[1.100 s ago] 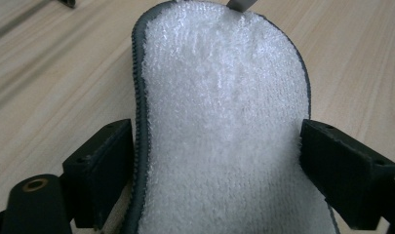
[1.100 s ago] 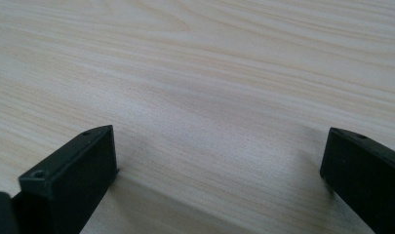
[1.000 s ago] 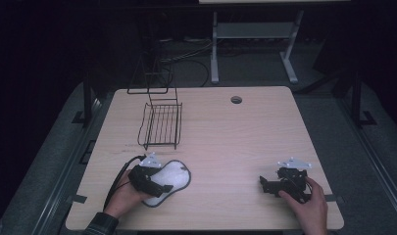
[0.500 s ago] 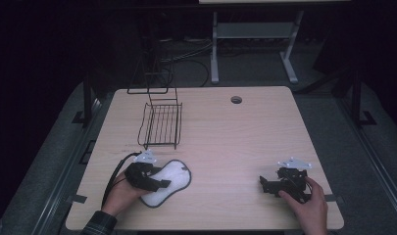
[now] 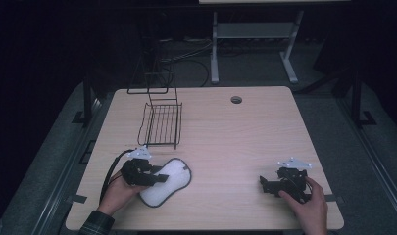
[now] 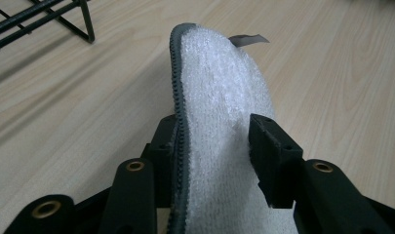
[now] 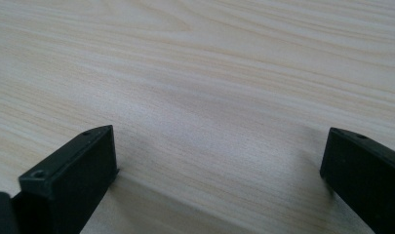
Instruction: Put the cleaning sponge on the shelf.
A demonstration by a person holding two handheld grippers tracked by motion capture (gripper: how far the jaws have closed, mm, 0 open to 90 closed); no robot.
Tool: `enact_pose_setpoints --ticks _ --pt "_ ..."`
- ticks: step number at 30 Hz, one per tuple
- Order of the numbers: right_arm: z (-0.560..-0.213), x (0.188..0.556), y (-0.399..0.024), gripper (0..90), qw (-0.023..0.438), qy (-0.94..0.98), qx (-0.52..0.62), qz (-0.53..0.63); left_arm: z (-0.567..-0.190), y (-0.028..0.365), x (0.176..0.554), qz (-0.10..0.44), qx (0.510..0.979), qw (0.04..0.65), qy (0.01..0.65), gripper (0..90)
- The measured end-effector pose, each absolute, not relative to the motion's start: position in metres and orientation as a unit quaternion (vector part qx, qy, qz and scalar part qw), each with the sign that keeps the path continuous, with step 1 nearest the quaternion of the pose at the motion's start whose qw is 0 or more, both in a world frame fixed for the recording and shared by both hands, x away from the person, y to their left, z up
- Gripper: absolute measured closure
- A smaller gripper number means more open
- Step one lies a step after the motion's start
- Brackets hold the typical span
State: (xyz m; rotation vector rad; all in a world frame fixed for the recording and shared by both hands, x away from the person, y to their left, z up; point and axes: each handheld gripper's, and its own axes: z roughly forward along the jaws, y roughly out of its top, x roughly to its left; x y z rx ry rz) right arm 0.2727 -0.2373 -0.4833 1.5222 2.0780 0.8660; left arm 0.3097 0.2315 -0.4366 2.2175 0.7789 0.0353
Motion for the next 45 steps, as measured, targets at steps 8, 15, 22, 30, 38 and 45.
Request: enact_pose_setpoints --ticks 8,15,22,30,38,45 --pt "-0.483 0.273 -0.237 0.0 0.21 0.748 0.547 0.312 -0.429 0.232 0.307 0.011 0.864 0.404 0.3 64.6" --pt "-0.483 0.273 -0.237 0.0 0.21 0.748 0.547 0.312 -0.421 0.232 0.304 0.018 0.859 0.422 0.29 72.0" --pt "-0.483 0.273 -0.238 0.0 0.21 0.748 0.547 0.312 -0.417 0.233 0.303 0.022 0.857 0.432 0.28 75.8" --pt "-0.483 0.273 -0.238 0.0 0.21 0.748 0.546 0.312 -0.414 0.233 0.302 0.018 0.855 0.44 0.275 79.4" --pt "-0.483 0.273 -0.238 0.0 0.21 0.749 0.546 0.312 -0.411 0.233 0.303 0.016 0.855 0.441 0.272 78.9" --pt "-0.483 0.273 -0.238 0.0 0.21 0.749 0.546 0.312 -0.403 0.233 0.306 0.014 0.85 0.454 0.266 78.6"
